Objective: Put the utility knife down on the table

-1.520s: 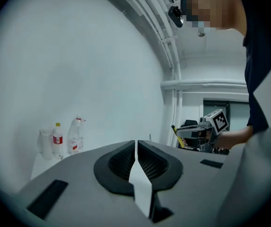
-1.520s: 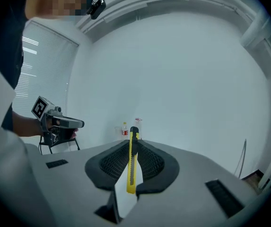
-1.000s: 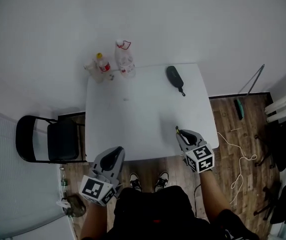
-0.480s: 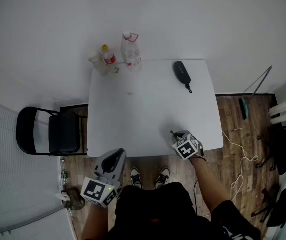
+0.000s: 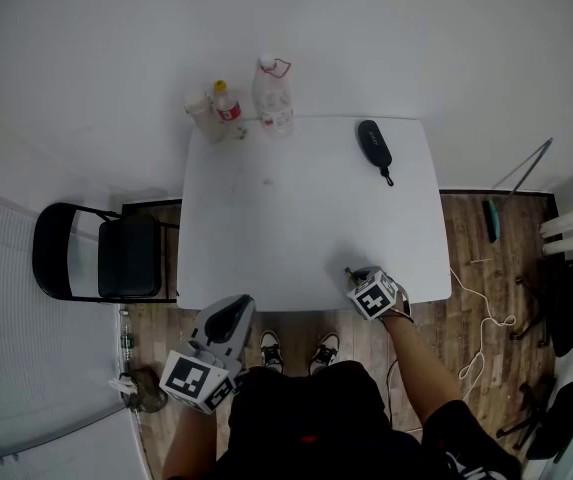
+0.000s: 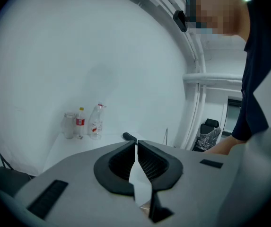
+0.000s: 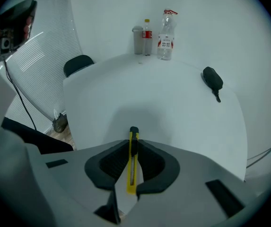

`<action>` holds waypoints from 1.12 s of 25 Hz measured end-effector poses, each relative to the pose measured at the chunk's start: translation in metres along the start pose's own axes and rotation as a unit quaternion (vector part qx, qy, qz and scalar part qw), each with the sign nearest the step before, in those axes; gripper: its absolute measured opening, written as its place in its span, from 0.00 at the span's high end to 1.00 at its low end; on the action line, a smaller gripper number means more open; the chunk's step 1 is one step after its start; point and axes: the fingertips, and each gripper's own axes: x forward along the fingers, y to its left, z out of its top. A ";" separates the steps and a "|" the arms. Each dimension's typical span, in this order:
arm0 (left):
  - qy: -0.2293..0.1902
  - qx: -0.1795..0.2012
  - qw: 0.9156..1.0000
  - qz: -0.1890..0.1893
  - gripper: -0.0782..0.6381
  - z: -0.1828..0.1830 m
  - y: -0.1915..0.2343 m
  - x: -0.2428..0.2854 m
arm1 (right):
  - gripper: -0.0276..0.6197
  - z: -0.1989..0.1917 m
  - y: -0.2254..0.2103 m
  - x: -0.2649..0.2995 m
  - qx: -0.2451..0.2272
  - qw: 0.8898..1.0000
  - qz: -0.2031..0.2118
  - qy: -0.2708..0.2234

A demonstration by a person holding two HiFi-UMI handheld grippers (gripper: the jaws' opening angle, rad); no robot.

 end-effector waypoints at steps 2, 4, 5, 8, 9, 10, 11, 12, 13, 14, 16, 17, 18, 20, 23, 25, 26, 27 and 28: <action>-0.002 0.001 1.000 0.002 0.84 0.001 0.002 -0.001 | 0.86 0.000 0.000 0.000 0.001 1.000 -0.001 -0.002; -0.004 0.003 1.000 0.001 0.84 0.004 0.003 -0.002 | 0.85 0.001 0.001 -0.002 0.000 1.000 0.002 -0.006; -0.005 0.004 1.000 -0.001 0.84 0.005 0.003 -0.003 | 0.84 0.002 0.002 -0.004 0.000 1.000 0.003 -0.009; -0.009 0.007 1.000 -0.006 0.84 0.010 0.005 -0.005 | 0.81 0.016 0.001 -0.023 0.006 0.999 -0.006 -0.042; -0.011 0.008 1.000 -0.008 0.84 0.012 0.005 -0.006 | 0.81 0.024 0.003 -0.035 0.011 0.998 -0.010 -0.061; -0.013 0.009 1.000 -0.011 0.84 0.014 0.005 -0.008 | 0.81 0.033 0.005 -0.048 0.017 0.996 -0.013 -0.083; -0.016 0.010 1.000 -0.014 0.84 0.016 0.005 -0.009 | 0.82 0.044 0.008 -0.064 0.023 0.994 -0.015 -0.109; -0.019 0.012 1.000 -0.018 0.84 0.018 0.005 -0.010 | 0.85 0.056 0.010 -0.080 0.029 0.990 -0.018 -0.137; -0.023 0.015 0.999 -0.023 0.84 0.021 0.005 -0.010 | 0.88 0.067 0.012 -0.099 0.036 0.985 -0.022 -0.167; -0.027 0.018 0.999 -0.029 0.84 0.024 0.004 -0.009 | 0.89 0.079 0.014 -0.119 0.042 0.978 -0.027 -0.201; -0.034 0.026 0.998 -0.039 0.84 0.031 0.002 -0.008 | 0.91 0.101 0.018 -0.164 0.051 0.959 -0.042 -0.274; -0.038 0.030 0.998 -0.045 0.84 0.035 0.001 -0.008 | 0.91 0.109 0.020 -0.187 0.056 0.949 -0.051 -0.307; -0.043 0.034 0.997 -0.051 0.84 0.039 -0.001 -0.009 | 0.91 0.115 0.022 -0.210 0.059 0.938 -0.062 -0.335; -0.052 0.041 0.996 -0.064 0.84 0.046 -0.004 -0.010 | 0.92 0.124 0.025 -0.249 0.067 0.919 -0.080 -0.379; -0.061 0.046 0.994 -0.082 0.84 0.056 -0.008 -0.012 | 0.92 0.132 0.031 -0.296 0.072 0.896 -0.104 -0.426; -0.067 0.048 0.992 -0.091 0.84 0.062 -0.009 -0.014 | 0.92 0.136 0.037 -0.321 0.066 0.882 -0.124 -0.449; -0.070 0.050 0.992 -0.096 0.84 0.063 -0.010 -0.015 | 0.92 0.139 0.042 -0.333 0.061 0.876 -0.134 -0.460; -0.072 0.051 0.991 -0.100 0.84 0.065 -0.010 -0.015 | 0.92 0.142 0.046 -0.345 0.055 0.869 -0.145 -0.471; -0.073 0.052 0.991 -0.104 0.84 0.067 -0.010 -0.015 | 0.92 0.144 0.051 -0.356 0.052 0.862 -0.154 -0.481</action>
